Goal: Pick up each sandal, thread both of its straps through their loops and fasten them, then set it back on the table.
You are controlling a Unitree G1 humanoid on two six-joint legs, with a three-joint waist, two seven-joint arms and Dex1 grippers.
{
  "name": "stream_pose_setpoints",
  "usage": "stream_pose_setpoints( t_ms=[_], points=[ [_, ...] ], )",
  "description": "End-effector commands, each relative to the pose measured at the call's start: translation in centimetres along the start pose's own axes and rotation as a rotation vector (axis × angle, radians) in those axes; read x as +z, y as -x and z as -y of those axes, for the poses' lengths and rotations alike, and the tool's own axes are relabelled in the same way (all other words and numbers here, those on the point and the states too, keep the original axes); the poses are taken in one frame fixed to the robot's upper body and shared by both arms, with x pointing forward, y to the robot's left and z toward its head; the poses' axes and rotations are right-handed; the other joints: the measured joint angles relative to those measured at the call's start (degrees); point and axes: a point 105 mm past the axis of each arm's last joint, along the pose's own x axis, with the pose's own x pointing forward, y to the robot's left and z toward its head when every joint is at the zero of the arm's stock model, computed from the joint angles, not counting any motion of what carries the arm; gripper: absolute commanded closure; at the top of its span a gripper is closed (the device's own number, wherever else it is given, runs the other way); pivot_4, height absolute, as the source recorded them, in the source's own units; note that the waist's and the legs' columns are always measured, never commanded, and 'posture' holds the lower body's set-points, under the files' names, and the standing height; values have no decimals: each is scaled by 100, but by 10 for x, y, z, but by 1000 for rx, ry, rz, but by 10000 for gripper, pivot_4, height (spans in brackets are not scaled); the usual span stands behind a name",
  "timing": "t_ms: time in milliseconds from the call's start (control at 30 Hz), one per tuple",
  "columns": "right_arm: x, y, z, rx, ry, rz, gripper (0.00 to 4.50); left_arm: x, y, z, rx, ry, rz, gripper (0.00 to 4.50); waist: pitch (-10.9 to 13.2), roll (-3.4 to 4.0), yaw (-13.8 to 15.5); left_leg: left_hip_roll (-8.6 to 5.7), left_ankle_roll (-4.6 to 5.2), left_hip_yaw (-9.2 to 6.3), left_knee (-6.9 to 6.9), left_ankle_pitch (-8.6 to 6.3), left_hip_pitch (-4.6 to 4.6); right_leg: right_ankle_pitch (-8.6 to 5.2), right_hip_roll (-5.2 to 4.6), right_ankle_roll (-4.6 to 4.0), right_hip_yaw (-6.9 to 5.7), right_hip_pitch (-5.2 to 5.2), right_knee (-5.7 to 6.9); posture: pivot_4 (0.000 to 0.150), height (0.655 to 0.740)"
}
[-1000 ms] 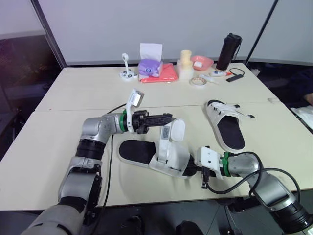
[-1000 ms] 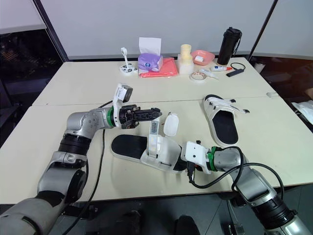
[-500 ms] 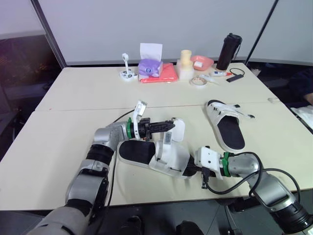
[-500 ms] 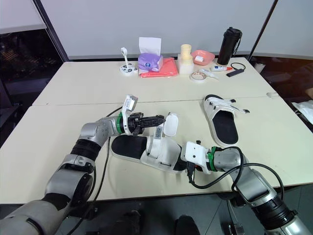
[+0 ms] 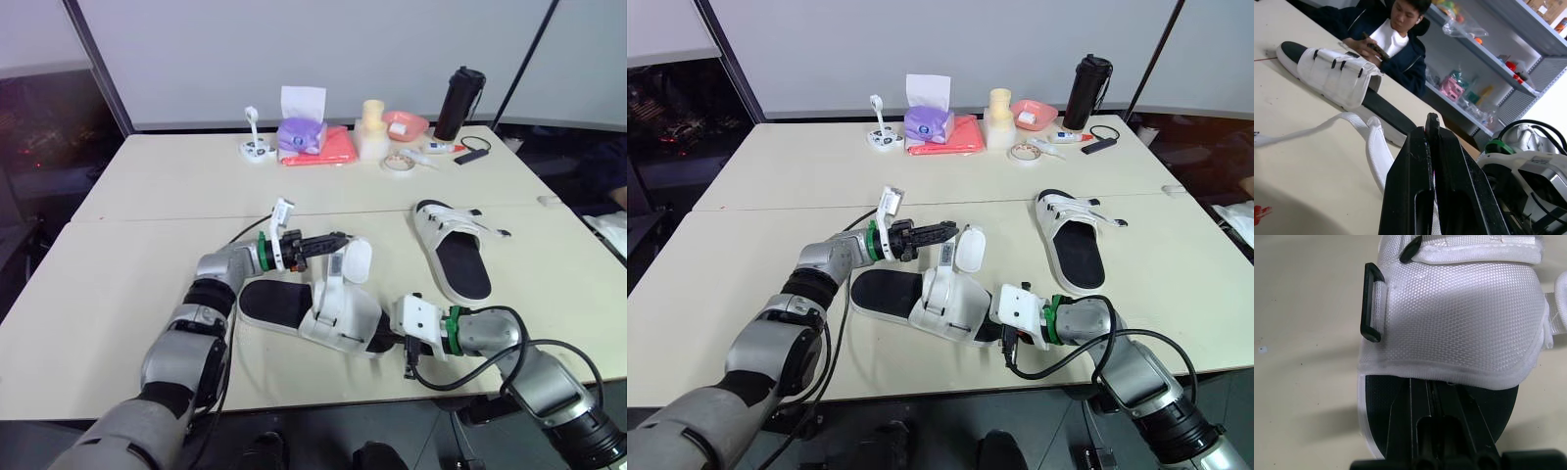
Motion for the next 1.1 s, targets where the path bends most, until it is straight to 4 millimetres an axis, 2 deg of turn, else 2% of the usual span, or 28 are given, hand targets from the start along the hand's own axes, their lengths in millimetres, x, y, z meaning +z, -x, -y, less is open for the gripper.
stream_pose_setpoints(
  t_ms=[33, 167, 567, 667, 867, 900, 1100],
  points=[
    [-20, -5, -20, 79, -61, -72, 45000, 12, -1, 0, 13, -44, 15, 44575, 0, 0, -2, 0, 0, 0, 0, 0, 0, 0, 0, 0, 0, 0, 1, 1500, 7344],
    [-20, -5, -20, 79, -60, -73, 45000, -3, 5, -10, 64, -19, -39, 44575, 0, 0, -1, -1, 0, 0, 1, 0, 1, 0, 0, 0, 0, 0, 2, 1500, 7344],
    [-22, -5, -20, 81, -52, -82, 45000, -38, 19, -20, 142, 48, -159, 44575, -1, 1, -7, -1, 0, 0, 2, 0, 2, -1, 0, 1, 0, -1, 8, 1500, 7344],
    [-22, -5, -19, 81, -51, -81, 45000, -41, 19, -23, 174, 53, -158, 34870, -3, 1, -2, -1, 0, -1, 4, 0, 4, -1, 0, 1, 0, 4, 10, 1500, 7344],
    [-22, -5, -19, 81, -51, -81, 45000, -48, 18, -30, 227, 28, -182, 3912, -4, 1, 2, -1, 0, -1, 4, 0, 17, -1, 0, 2, 0, 17, 10, 1500, 7344],
    [-22, -5, -19, 81, -52, -81, 45000, -49, 18, -30, 231, 16, -191, 248, -4, 1, 3, -1, 0, -1, 4, 0, 20, -1, 0, 2, 0, 20, 10, 1500, 7344],
    [-22, -5, -19, 78, -54, -80, 45000, -54, 23, -35, 256, -95, -270, 248, -5, 1, -2, -1, 0, -1, 4, 0, 27, -1, 0, 2, 0, 25, 10, 1500, 7344]
  ],
)
